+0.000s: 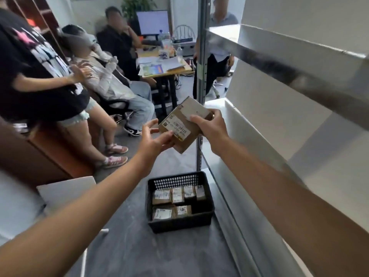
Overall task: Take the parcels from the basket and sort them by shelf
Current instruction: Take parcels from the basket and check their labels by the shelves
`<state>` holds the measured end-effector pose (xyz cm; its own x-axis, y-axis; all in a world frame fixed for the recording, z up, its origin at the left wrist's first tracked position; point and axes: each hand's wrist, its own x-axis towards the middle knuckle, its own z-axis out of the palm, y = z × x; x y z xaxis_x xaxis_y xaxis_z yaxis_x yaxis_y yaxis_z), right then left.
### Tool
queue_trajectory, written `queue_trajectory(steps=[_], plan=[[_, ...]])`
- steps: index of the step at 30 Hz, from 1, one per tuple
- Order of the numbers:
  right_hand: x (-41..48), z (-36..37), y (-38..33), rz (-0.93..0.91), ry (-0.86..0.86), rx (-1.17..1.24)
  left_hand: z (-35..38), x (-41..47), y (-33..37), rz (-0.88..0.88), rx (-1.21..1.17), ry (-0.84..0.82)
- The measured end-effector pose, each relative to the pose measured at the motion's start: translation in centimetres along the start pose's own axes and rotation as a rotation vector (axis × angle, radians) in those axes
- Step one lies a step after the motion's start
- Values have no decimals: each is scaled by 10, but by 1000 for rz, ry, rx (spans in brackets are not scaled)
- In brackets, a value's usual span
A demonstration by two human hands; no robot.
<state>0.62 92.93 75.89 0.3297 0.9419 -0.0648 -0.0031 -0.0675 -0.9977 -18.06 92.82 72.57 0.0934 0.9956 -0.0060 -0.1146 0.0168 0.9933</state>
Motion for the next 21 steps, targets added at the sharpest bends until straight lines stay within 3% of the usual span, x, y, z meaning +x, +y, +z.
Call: queue_trajectory(steps=[7,12,21], plan=[[21,3,46,109,-32,206,24,6,-31,-107,46,114],[44,4,71,137,-148,82,24,26,-57,-225,132,189],[110,31,152,228,-136,-119,1,88,-134,-498,288,27]])
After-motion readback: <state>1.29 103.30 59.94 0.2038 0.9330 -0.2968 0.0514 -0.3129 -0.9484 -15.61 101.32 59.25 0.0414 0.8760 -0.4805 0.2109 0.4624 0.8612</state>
